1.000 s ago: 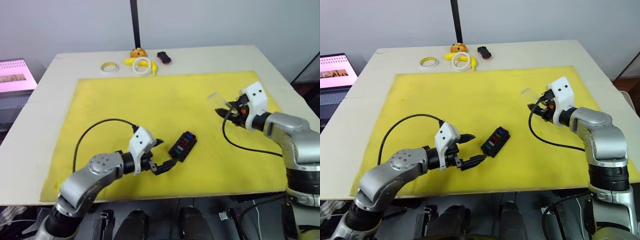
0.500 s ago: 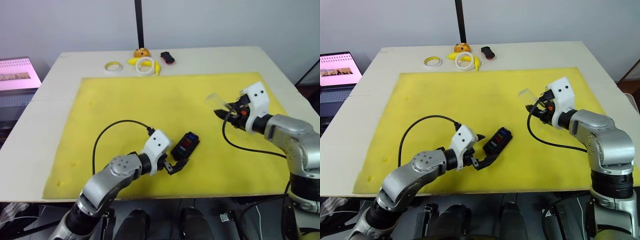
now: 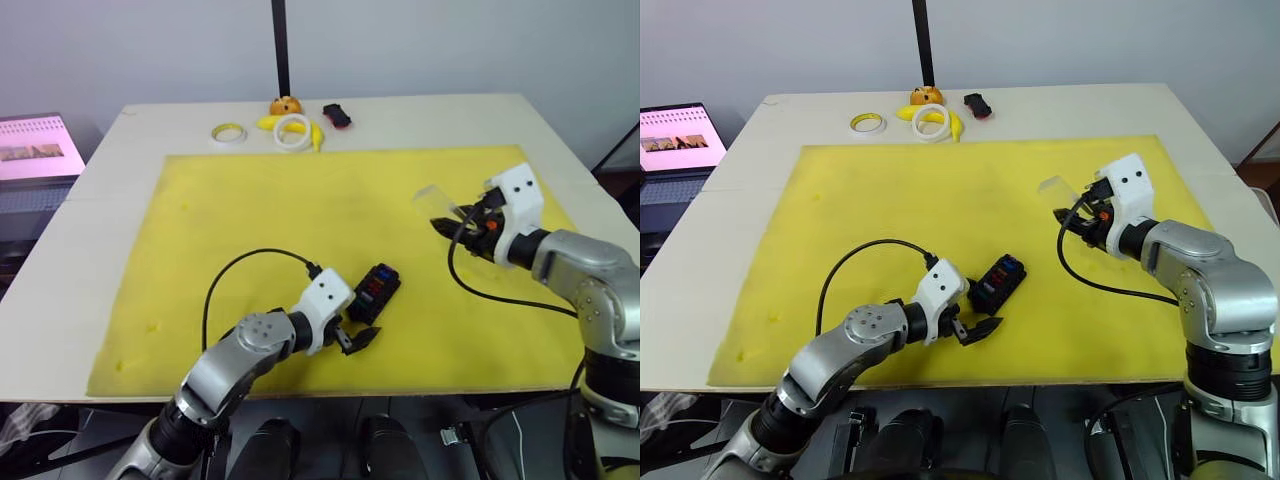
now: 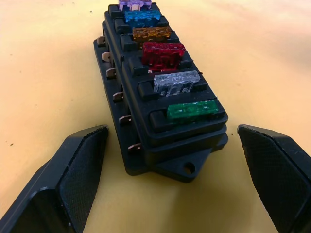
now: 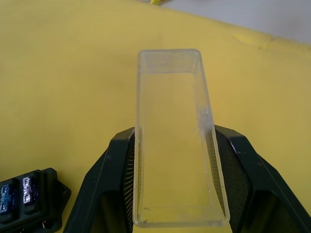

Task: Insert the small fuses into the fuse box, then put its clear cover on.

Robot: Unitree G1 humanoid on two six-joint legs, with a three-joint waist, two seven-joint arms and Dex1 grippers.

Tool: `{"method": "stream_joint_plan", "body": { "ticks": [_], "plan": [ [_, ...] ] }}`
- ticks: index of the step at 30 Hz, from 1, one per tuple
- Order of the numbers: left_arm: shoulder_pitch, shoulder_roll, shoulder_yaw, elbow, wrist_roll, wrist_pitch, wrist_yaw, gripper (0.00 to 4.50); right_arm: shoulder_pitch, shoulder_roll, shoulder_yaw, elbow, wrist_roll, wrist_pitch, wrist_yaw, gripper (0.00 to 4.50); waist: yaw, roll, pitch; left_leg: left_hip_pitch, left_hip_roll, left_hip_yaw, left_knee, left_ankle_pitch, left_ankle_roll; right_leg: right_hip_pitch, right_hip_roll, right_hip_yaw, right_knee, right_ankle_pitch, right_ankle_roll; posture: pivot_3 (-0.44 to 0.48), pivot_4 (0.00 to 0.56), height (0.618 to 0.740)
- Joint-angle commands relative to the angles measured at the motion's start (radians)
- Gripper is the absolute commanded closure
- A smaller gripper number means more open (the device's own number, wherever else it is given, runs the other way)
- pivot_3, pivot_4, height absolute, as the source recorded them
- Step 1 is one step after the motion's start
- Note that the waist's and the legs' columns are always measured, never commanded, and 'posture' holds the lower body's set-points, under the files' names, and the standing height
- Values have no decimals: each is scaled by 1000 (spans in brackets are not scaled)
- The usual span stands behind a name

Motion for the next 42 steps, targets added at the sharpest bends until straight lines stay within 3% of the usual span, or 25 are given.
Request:
{"method": "stream_joint_plan", "body": {
  "ticks": [1,4,7,9,10,14,20,23,27,36,42],
  "plan": [
    [-14,-13,-10,39,44,-39,6,0,-7,-23,-31,-38,14,-7,-4,2790,1,0,0,0,0,0,0,0,0,0,0,0,0,0,0,0,150,740],
    [-23,-20,-8,61,63,-50,5,0,2,-30,-36,-44,22,-6,-7,2790,2,0,0,0,0,0,0,0,0,1,0,0,0,0,0,0,150,740],
    [-36,-18,-11,79,79,-59,-1,797,17,-36,-43,-52,28,-7,-8,2790,2,0,0,0,0,0,0,0,0,1,0,0,0,0,0,0,150,740],
    [-47,-2,-5,77,81,-67,-25,1746,23,-41,-47,-56,33,-8,-7,2790,1,0,0,1,0,0,0,0,0,1,0,0,0,0,0,0,150,740],
    [-54,12,1,77,78,-76,-44,1974,25,-45,-50,-59,35,-8,-5,2790,1,0,0,1,0,0,0,0,0,1,0,0,0,0,0,0,150,740],
    [-93,86,34,91,36,-127,-179,1970,45,-83,-68,-92,74,-14,39,2790,-1,0,0,0,0,0,0,0,0,1,0,0,0,0,0,0,150,740],
    [-229,201,63,301,-32,-322,-543,1971,99,-176,-141,-196,231,-32,217,2790,-2,0,0,0,1,0,0,0,0,0,1,-1,-1,0,0,0,150,740],
    [-295,217,30,456,-3,-484,-719,1971,117,-212,-138,-247,307,-44,298,2790,-2,0,0,0,0,0,0,0,0,1,0,-2,-1,0,0,0,150,740],
    [-390,177,12,657,26,-618,-872,1971,119,-238,-18,-308,303,-124,365,2790,-1,0,0,0,0,-1,0,0,1,1,0,-3,-2,0,0,0,150,740],
    [-493,96,27,903,109,-768,-978,1971,95,-225,305,-233,65,-341,379,2790,-1,-1,1,0,0,-2,1,0,1,2,0,-4,-2,0,0,0,150,740],
    [-497,79,42,925,135,-792,-975,1971,63,-206,392,-195,17,-371,404,2790,0,-1,1,0,0,-3,1,0,1,2,0,-4,-2,0,0,0,150,740]
  ]
}}
